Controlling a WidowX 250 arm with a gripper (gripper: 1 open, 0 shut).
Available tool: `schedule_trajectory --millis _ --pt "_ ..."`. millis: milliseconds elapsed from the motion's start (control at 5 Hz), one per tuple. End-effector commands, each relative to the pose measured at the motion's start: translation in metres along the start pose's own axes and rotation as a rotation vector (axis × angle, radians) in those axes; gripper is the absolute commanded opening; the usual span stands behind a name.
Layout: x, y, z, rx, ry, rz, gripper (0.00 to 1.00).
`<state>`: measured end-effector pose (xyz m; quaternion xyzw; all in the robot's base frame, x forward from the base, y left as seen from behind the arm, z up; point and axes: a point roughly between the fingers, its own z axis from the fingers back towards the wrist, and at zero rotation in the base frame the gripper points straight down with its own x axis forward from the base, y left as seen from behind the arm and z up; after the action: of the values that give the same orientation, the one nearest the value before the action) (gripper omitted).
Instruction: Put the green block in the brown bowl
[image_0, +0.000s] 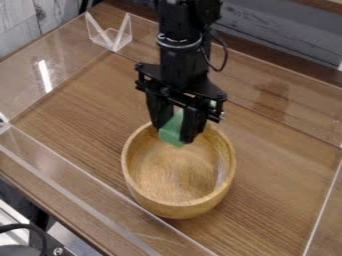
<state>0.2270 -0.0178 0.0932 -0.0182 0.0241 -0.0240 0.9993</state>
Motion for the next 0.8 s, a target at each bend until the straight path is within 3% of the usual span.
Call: schedule_trajectory --millis 0,200,600 --pt "0.0 -0.003 0.012 0.001 -0.05 -0.009 0.0" --pt "-0.003 -0.003 0.013 0.001 -0.049 -0.008 1.0" --pt "-0.001 0.0 0.022 0.0 -0.061 -0.003 1.0"
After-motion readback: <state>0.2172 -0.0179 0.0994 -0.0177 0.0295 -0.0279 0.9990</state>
